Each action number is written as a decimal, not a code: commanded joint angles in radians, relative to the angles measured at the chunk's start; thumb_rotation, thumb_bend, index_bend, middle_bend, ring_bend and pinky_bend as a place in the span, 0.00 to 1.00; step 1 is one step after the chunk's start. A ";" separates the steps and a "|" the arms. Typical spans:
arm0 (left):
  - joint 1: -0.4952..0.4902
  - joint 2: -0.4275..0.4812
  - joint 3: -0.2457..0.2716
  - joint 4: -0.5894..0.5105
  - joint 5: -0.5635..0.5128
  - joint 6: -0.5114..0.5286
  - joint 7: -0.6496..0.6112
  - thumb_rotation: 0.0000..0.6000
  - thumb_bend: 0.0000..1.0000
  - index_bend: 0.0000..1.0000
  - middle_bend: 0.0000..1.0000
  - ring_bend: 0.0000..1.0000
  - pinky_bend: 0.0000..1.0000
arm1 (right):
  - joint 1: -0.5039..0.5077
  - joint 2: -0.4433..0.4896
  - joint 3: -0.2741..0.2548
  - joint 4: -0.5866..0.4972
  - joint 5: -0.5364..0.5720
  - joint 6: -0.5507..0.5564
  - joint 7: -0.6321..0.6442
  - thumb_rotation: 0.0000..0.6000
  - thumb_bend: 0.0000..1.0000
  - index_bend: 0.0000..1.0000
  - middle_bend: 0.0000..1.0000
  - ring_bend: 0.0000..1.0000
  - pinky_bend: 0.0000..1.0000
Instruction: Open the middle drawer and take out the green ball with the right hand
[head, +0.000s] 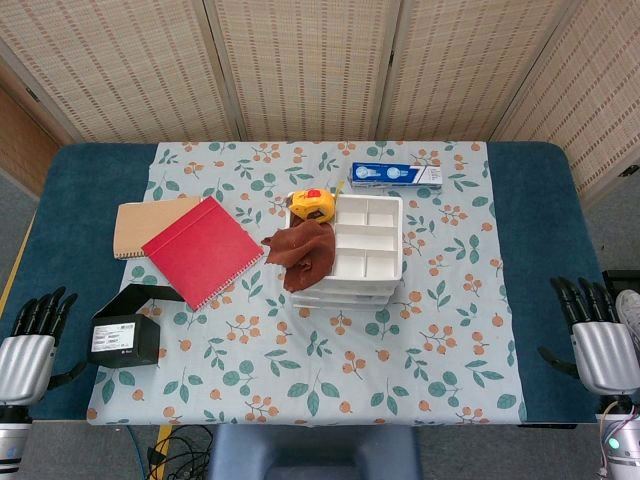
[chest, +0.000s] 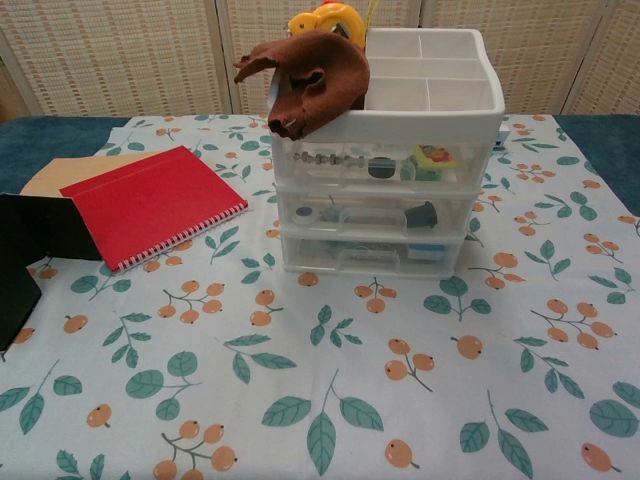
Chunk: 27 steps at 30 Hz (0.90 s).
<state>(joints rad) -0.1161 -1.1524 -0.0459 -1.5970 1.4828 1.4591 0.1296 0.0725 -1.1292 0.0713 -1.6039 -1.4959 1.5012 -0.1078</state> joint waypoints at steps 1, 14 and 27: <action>-0.002 -0.003 0.000 0.002 0.003 -0.001 -0.001 1.00 0.14 0.02 0.00 0.01 0.06 | 0.001 0.000 0.000 -0.001 -0.001 -0.001 0.001 1.00 0.17 0.00 0.08 0.02 0.03; -0.006 -0.007 0.002 0.000 0.018 0.007 -0.008 1.00 0.14 0.02 0.00 0.01 0.06 | -0.003 0.010 -0.009 -0.015 -0.015 -0.001 0.032 1.00 0.17 0.00 0.10 0.03 0.07; -0.011 -0.007 0.005 0.004 0.035 0.010 -0.027 1.00 0.14 0.02 0.00 0.01 0.06 | 0.045 0.011 -0.029 -0.065 -0.074 -0.072 0.144 1.00 0.20 0.00 0.32 0.41 0.54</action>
<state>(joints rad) -0.1267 -1.1595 -0.0409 -1.5929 1.5180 1.4687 0.1030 0.1057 -1.1167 0.0465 -1.6600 -1.5596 1.4445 0.0237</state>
